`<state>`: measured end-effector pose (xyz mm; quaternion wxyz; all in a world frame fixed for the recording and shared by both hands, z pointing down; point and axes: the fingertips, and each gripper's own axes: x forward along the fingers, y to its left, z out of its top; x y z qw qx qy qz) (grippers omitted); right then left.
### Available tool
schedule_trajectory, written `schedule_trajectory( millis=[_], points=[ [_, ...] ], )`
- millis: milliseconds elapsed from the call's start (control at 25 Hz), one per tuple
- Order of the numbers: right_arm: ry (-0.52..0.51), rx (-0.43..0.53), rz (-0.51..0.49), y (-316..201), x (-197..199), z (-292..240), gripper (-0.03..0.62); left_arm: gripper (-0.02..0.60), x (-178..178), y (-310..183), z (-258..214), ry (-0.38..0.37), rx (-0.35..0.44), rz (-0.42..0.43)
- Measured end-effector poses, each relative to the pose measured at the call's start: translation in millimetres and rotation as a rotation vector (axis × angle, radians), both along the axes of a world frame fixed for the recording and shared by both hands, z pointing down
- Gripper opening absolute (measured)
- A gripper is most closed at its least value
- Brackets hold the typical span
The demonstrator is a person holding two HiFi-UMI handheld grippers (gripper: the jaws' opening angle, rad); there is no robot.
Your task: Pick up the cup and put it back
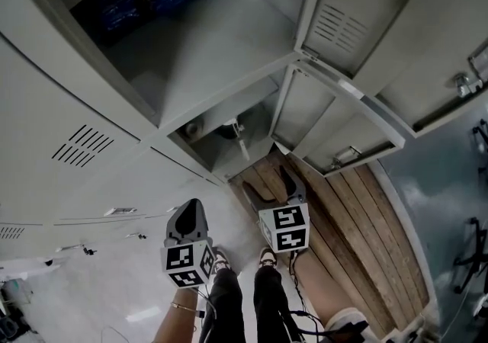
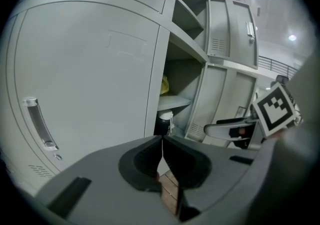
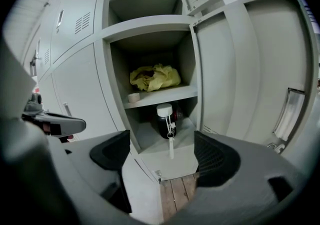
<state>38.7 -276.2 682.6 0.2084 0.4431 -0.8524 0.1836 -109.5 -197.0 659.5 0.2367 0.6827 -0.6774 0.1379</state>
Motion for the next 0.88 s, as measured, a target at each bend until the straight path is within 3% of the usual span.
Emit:
schedule_trajectory(
  millis=[880],
  points=[
    [-0.048,0.074,-0.021,-38.6,-35.3,103.2,0.391,0.009,-4.3,-19.5,85.0,-0.022,0.12,-0.004]
  ],
)
